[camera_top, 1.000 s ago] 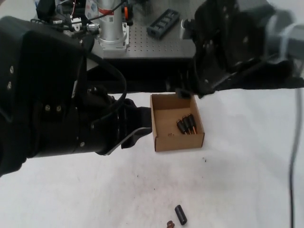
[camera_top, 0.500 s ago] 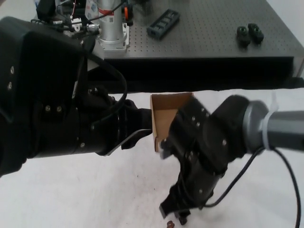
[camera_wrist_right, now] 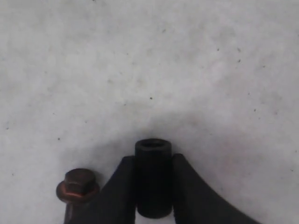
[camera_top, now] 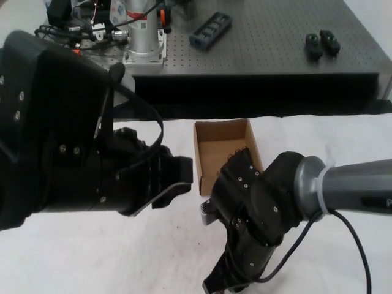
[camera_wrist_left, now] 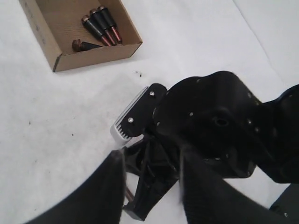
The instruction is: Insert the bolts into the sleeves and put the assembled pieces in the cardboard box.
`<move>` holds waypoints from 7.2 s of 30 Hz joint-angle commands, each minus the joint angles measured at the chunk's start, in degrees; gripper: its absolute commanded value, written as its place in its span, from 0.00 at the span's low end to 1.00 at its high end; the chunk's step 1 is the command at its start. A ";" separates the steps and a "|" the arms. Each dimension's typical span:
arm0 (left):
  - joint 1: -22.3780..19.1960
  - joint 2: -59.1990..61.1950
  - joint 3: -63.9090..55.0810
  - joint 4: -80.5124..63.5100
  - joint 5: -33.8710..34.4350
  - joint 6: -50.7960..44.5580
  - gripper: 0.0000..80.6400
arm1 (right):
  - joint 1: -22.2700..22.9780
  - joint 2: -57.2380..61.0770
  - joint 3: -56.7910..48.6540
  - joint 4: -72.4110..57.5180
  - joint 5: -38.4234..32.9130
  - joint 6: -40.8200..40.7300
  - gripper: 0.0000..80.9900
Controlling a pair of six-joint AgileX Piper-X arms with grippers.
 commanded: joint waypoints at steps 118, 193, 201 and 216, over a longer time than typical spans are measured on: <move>-8.68 8.29 -2.89 -36.76 17.31 -4.14 0.01 | -15.51 -61.08 22.64 -20.97 -39.45 12.71 0.03; 1.02 -31.94 23.93 -6.92 -13.35 14.00 0.02 | -19.99 3.74 -15.45 -31.10 -8.74 -2.45 0.31; 0.79 -38.81 30.35 -8.12 -11.19 13.46 0.02 | -19.81 -29.96 12.76 -35.05 -8.75 -1.21 0.30; 0.79 -55.38 35.56 2.65 -11.87 11.56 0.01 | -19.81 -96.87 40.59 -0.17 -6.19 -1.31 0.30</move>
